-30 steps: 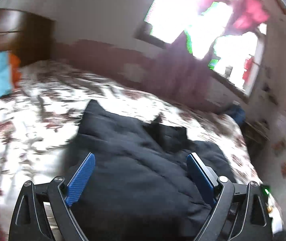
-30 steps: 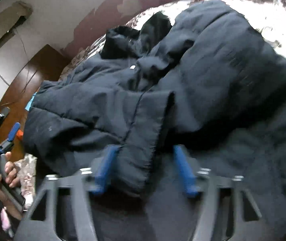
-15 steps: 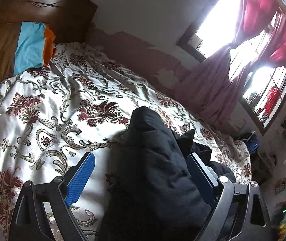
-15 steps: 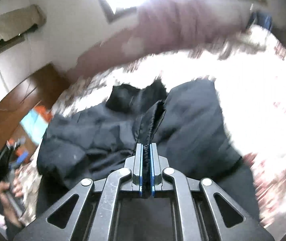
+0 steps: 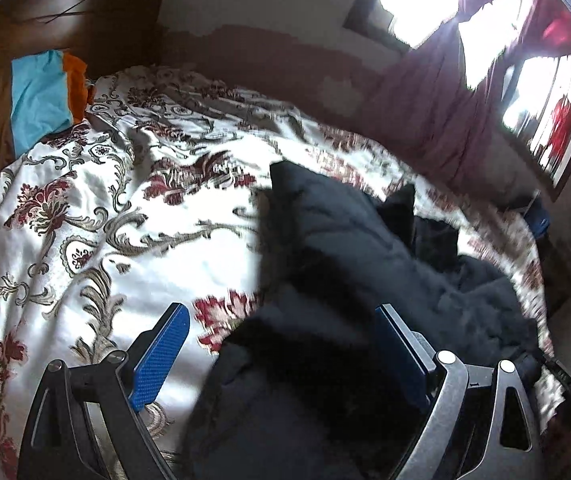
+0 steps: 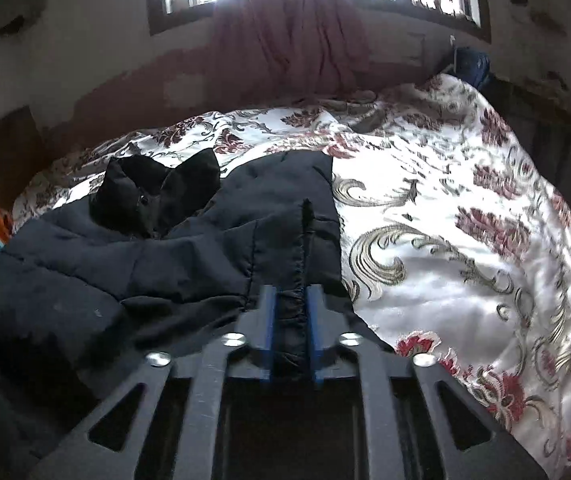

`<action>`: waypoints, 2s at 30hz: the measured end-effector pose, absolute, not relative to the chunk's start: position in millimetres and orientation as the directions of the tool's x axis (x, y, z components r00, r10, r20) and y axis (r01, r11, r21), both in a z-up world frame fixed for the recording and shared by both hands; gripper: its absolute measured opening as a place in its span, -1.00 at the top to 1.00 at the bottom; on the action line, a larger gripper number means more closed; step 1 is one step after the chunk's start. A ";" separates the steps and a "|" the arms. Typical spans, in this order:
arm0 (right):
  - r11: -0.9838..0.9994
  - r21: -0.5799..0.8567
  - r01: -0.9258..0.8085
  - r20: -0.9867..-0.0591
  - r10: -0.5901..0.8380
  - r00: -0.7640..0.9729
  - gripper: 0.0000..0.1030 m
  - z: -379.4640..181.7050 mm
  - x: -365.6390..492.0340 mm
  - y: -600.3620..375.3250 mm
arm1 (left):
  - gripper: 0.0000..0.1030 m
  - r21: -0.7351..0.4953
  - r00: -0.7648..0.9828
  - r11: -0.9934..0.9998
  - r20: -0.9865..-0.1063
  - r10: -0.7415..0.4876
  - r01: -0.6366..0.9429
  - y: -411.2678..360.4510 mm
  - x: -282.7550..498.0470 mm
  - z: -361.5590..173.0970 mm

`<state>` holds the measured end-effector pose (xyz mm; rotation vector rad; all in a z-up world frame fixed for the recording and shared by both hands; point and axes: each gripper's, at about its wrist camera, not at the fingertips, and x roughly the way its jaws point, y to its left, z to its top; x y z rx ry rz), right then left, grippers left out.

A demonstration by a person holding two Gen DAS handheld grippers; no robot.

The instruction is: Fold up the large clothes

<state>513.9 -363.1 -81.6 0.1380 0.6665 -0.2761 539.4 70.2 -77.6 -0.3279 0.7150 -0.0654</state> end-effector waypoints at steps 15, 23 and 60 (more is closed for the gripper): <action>0.995 -0.006 -0.098 -0.696 0.066 0.715 -0.27 -101.3 566.8 -264.2 | -0.80 0.001 0.753 0.991 -0.649 -0.103 0.137 -34.4 535.8 -90.7; 0.994 -0.066 -0.084 -0.714 0.011 0.700 -0.27 -134.7 565.7 -253.9 | -0.93 0.061 0.726 0.990 -0.686 -0.053 0.130 -39.8 542.3 -107.5; 0.958 0.285 -0.017 -0.719 0.225 0.658 -0.67 -14.8 292.1 -316.7 | -0.99 -0.167 0.679 0.976 -0.701 -0.219 0.143 -0.9 276.5 -6.8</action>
